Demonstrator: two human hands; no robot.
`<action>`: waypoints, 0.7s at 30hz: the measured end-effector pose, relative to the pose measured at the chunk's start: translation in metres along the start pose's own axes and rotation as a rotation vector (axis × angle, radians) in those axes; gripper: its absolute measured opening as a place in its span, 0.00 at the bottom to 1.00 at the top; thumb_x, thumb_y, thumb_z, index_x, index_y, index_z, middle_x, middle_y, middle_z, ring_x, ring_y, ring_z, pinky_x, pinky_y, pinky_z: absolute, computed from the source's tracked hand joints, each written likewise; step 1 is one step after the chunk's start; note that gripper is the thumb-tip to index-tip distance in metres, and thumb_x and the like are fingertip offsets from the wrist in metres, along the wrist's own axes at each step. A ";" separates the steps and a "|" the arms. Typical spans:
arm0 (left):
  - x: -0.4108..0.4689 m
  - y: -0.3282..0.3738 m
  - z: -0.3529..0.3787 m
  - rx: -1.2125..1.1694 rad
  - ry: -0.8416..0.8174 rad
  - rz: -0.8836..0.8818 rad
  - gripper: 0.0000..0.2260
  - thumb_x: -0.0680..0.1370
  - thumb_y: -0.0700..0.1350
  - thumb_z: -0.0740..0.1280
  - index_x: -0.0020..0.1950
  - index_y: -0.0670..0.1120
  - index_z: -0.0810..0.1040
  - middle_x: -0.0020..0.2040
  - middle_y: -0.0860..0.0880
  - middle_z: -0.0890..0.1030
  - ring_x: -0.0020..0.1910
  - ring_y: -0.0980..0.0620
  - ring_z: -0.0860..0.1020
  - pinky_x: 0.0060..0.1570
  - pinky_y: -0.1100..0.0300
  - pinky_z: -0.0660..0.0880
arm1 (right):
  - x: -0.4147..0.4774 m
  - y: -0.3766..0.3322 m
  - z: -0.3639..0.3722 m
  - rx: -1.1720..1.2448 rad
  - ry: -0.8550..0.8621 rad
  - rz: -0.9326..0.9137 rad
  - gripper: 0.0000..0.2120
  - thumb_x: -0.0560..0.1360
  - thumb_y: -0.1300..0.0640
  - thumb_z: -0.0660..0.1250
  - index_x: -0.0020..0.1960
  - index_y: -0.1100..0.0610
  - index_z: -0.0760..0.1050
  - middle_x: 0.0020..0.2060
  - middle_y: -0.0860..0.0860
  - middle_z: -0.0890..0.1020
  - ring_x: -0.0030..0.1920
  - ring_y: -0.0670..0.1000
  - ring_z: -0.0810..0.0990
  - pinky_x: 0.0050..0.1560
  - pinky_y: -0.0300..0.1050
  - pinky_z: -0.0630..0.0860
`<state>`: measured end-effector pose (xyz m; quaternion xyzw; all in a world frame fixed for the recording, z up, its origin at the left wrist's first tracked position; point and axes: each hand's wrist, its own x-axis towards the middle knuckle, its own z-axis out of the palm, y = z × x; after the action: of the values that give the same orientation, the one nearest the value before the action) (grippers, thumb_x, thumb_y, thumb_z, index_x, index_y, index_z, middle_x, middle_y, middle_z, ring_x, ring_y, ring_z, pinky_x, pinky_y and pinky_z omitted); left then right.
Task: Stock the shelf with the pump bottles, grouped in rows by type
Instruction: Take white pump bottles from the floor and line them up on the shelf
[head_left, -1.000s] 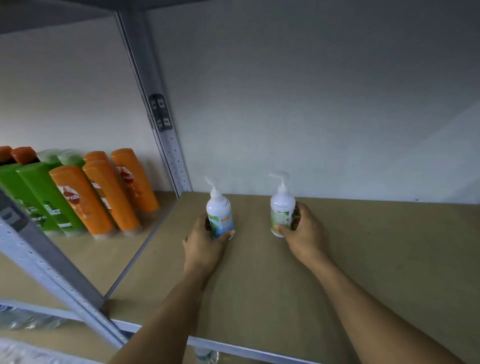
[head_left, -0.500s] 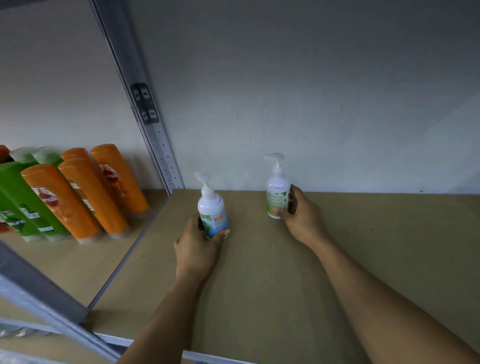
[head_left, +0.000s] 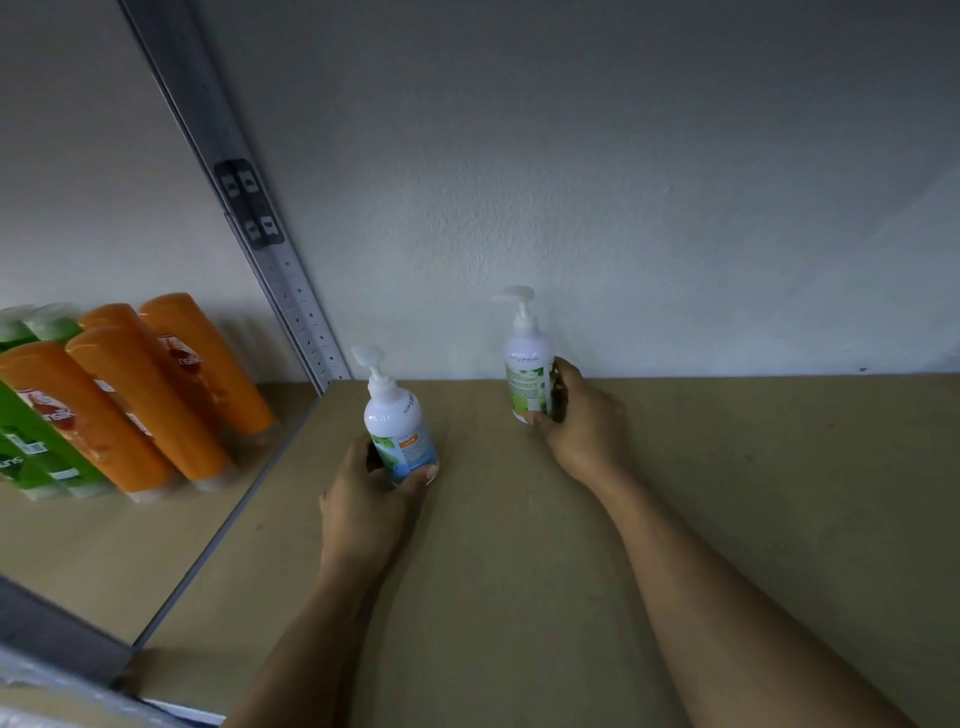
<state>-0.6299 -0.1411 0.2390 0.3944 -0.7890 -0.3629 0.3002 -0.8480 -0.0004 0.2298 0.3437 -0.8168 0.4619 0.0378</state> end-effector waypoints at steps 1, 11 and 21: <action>-0.001 0.002 -0.001 -0.005 -0.008 0.001 0.20 0.69 0.59 0.78 0.57 0.60 0.75 0.50 0.65 0.82 0.51 0.62 0.80 0.53 0.52 0.78 | 0.000 0.001 0.000 0.018 -0.008 0.005 0.26 0.72 0.51 0.72 0.68 0.45 0.69 0.51 0.40 0.83 0.52 0.49 0.82 0.59 0.55 0.76; -0.020 0.030 0.029 -0.010 -0.044 0.057 0.21 0.66 0.57 0.78 0.55 0.60 0.76 0.47 0.65 0.83 0.47 0.62 0.82 0.55 0.49 0.79 | -0.014 -0.001 -0.015 0.465 0.087 0.091 0.25 0.73 0.59 0.76 0.68 0.48 0.74 0.58 0.46 0.82 0.55 0.40 0.81 0.59 0.40 0.78; -0.036 0.080 0.098 -0.090 -0.325 0.227 0.27 0.64 0.57 0.79 0.61 0.60 0.76 0.52 0.63 0.84 0.51 0.62 0.82 0.55 0.52 0.79 | -0.055 0.004 -0.060 0.754 -0.147 0.096 0.27 0.72 0.64 0.77 0.67 0.50 0.74 0.60 0.47 0.83 0.59 0.51 0.83 0.48 0.48 0.82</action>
<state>-0.7185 -0.0437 0.2424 0.2253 -0.8495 -0.4205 0.2254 -0.8243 0.0766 0.2403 0.3272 -0.6053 0.7051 -0.1714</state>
